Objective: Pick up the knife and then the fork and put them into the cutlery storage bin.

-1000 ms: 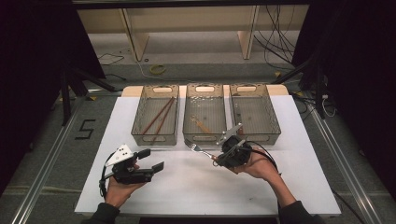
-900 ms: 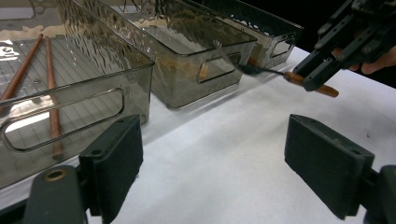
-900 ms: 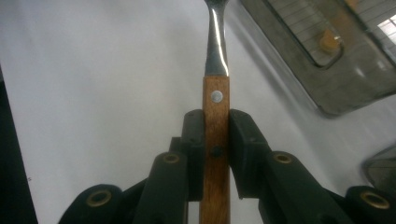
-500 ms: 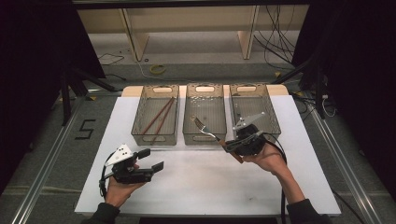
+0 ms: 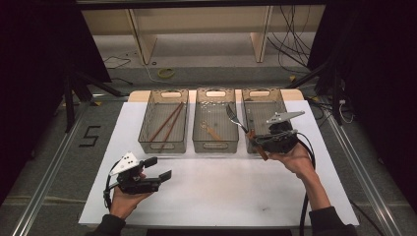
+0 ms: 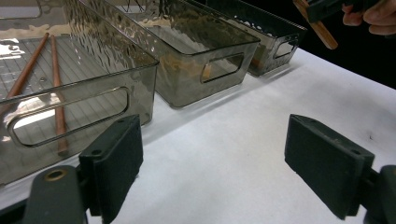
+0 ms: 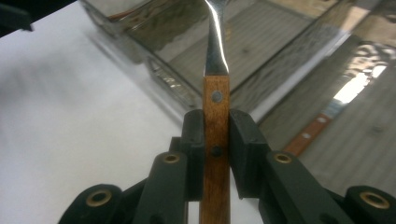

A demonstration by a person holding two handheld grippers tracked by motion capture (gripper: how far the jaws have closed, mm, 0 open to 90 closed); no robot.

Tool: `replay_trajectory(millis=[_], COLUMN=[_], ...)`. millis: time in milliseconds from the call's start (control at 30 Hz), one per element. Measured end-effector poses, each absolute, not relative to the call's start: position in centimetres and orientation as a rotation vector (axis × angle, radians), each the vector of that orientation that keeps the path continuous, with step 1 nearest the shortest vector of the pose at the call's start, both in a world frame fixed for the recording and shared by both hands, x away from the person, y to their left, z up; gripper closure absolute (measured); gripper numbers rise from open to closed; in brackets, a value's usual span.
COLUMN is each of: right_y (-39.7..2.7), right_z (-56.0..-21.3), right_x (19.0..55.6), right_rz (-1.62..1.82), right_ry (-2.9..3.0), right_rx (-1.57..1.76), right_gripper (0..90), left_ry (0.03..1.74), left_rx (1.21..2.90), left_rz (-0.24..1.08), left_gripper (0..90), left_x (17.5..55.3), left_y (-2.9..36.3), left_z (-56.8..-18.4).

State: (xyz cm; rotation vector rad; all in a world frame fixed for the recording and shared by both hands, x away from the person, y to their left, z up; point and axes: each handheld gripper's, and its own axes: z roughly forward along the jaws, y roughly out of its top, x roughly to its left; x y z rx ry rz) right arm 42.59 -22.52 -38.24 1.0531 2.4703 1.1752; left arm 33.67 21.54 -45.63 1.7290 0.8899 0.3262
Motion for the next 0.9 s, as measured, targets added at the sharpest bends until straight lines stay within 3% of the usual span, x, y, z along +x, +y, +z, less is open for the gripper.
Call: replay_trajectory(millis=[900], right_y=[-25.5], right_z=[-36.7], right_x=[47.5], right_rz=[1.078], right_ry=[2.298], right_rx=[1.246], right_gripper=[77.6], left_ry=[0.888], left_rx=[1.728], left_rz=[0.322], left_gripper=[18.9], left_x=[33.8], left_y=[21.4], left_z=[-45.7])
